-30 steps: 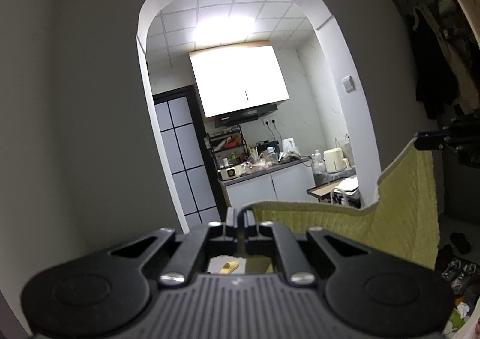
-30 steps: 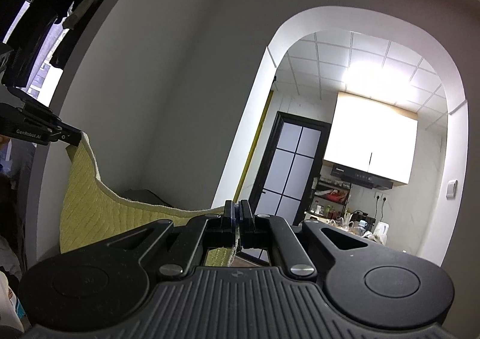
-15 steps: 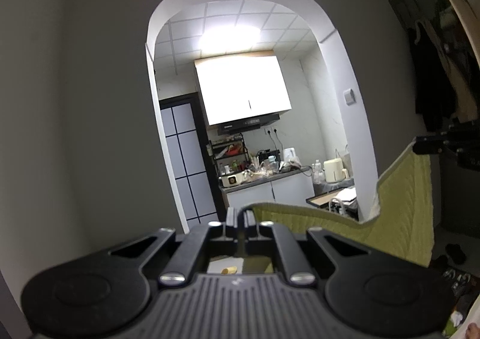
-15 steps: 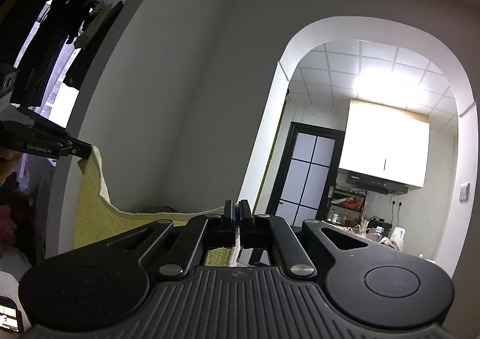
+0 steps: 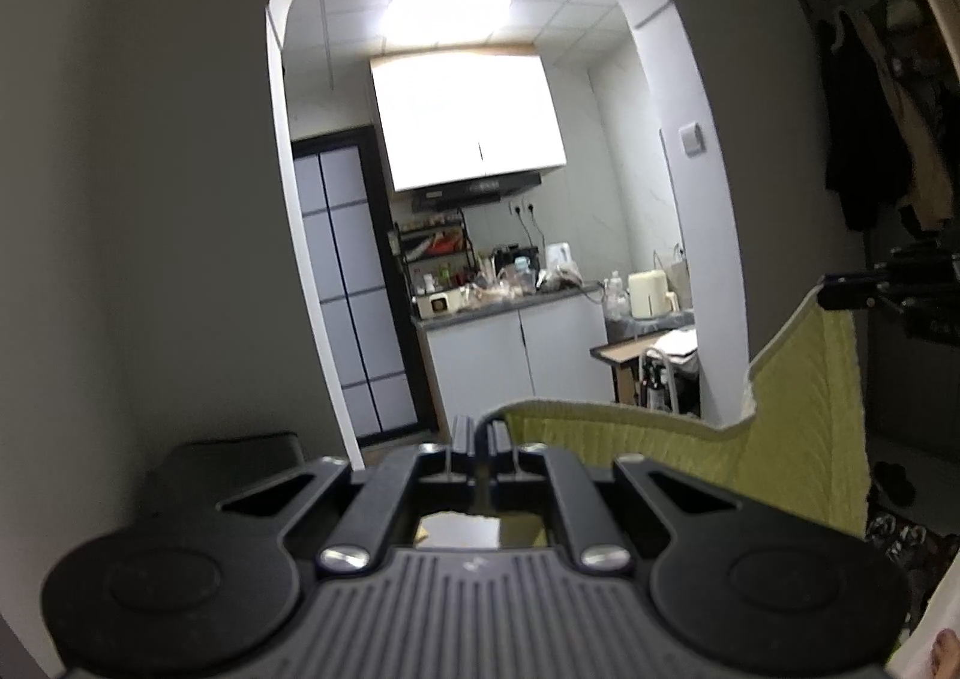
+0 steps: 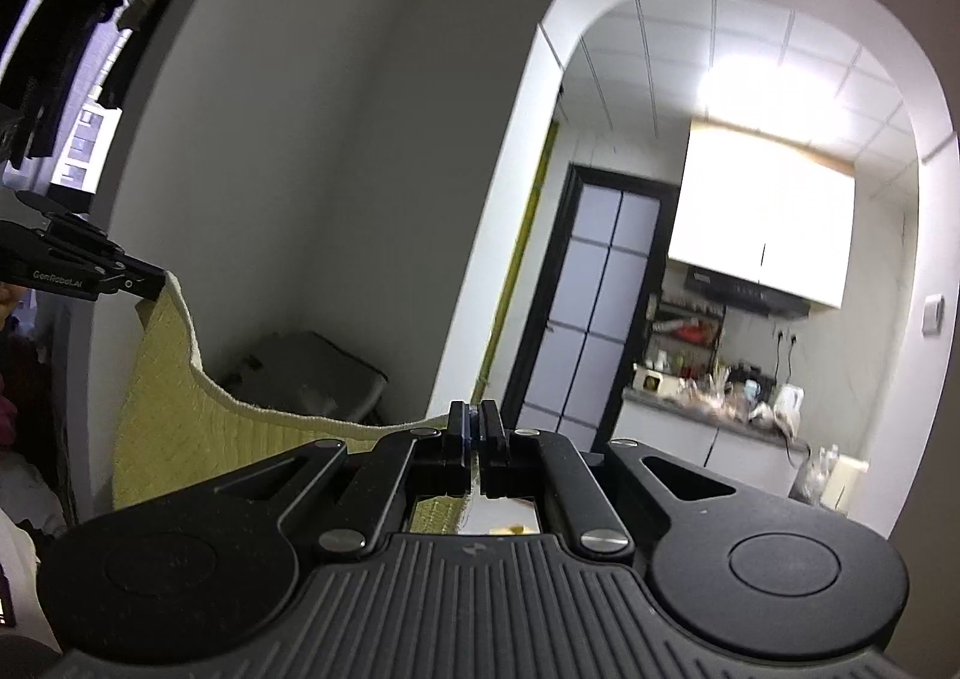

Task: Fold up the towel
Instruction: 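Lift the towel with both grippers, spreading the edges apart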

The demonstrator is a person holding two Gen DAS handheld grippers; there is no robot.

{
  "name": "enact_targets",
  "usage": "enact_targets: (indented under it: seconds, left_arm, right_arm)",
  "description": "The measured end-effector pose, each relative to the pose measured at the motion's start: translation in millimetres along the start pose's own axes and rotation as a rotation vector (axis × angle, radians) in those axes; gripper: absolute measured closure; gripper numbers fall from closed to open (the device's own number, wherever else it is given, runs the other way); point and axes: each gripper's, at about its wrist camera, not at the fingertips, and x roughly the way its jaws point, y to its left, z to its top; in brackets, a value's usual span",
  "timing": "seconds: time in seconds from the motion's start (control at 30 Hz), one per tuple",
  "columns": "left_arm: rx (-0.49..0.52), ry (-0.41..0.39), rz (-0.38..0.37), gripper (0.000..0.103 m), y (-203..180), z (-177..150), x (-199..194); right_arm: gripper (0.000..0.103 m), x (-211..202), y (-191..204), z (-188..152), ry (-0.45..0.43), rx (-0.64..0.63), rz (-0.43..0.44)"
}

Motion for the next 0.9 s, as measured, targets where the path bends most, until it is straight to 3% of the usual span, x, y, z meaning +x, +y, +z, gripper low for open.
enact_targets:
  seconds: [0.47, 0.9]
  left_arm:
    - [-0.023, 0.108, -0.025, 0.099, 18.0, -27.0, 107.2]
    - [0.019, 0.185, -0.026, 0.099, 14.7, -45.1, 159.0]
  right_arm:
    - [0.1, 77.8, -35.4, -46.3, 0.113, 0.051, -0.05]
    - [0.1, 114.2, -62.5, -75.1, 0.197, 0.063, -0.099]
